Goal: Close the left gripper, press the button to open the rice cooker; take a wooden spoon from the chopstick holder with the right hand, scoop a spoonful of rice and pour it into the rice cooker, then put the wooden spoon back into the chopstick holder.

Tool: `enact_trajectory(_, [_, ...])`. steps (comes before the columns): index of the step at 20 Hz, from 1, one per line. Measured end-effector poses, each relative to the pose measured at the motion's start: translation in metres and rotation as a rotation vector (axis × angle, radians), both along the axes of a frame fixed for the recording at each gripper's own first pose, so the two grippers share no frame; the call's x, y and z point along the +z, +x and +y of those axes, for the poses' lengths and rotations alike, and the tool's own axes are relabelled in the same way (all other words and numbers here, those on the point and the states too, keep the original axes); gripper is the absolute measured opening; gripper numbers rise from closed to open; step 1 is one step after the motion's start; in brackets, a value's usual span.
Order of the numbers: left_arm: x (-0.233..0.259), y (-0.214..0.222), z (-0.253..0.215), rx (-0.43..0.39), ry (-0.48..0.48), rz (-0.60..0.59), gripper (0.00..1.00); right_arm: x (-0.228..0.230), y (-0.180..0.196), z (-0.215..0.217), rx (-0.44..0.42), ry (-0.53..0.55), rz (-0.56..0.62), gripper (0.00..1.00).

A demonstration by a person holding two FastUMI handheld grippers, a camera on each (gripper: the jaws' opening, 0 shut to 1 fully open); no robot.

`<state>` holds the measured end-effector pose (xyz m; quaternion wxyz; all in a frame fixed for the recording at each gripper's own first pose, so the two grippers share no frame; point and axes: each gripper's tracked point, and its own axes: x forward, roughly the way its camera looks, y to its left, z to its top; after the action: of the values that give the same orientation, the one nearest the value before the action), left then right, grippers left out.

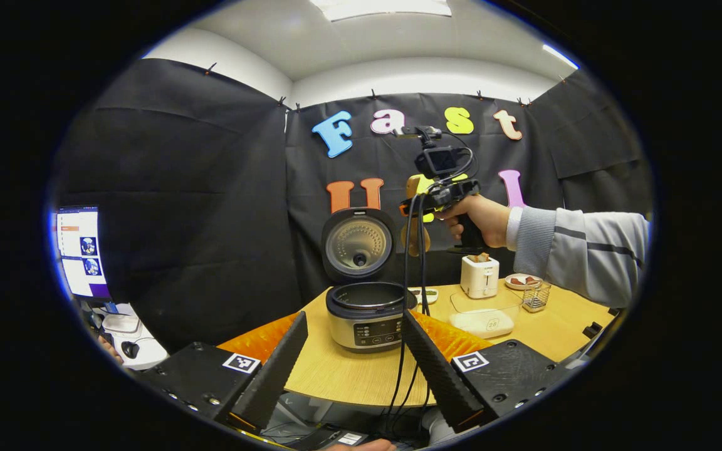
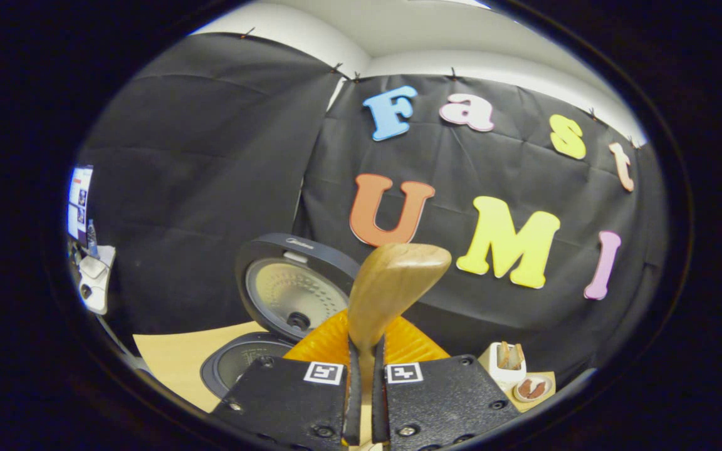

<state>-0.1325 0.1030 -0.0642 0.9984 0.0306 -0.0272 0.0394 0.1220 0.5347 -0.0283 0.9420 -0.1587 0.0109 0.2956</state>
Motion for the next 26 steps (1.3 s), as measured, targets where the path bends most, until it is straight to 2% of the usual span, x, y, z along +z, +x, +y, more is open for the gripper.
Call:
enact_trajectory(6, [0.005, 0.001, -0.014, -0.020, -0.011, -0.010, 0.96, 0.008, 0.036, -0.092, -0.089, 0.067, 0.006, 0.12])
enact_trajectory(12, [0.007, 0.011, -0.031, -0.035, -0.023, -0.013, 0.96, 0.011, 0.074, -0.209, -0.234, 0.207, 0.049, 0.13])
enact_trajectory(17, [0.006, 0.028, -0.047, -0.050, -0.040, 0.015, 0.96, -0.003, 0.103, -0.291, -0.328, 0.192, 0.043, 0.14])
enact_trajectory(23, [0.011, 0.040, -0.057, -0.026, -0.002, 0.029, 0.96, -0.005, 0.117, -0.356, -0.367, 0.171, 0.004, 0.18])
enact_trajectory(26, [0.009, 0.049, -0.056, -0.006, -0.028, 0.046, 0.96, -0.020, 0.120, -0.379, -0.388, 0.168, 0.022, 0.20])
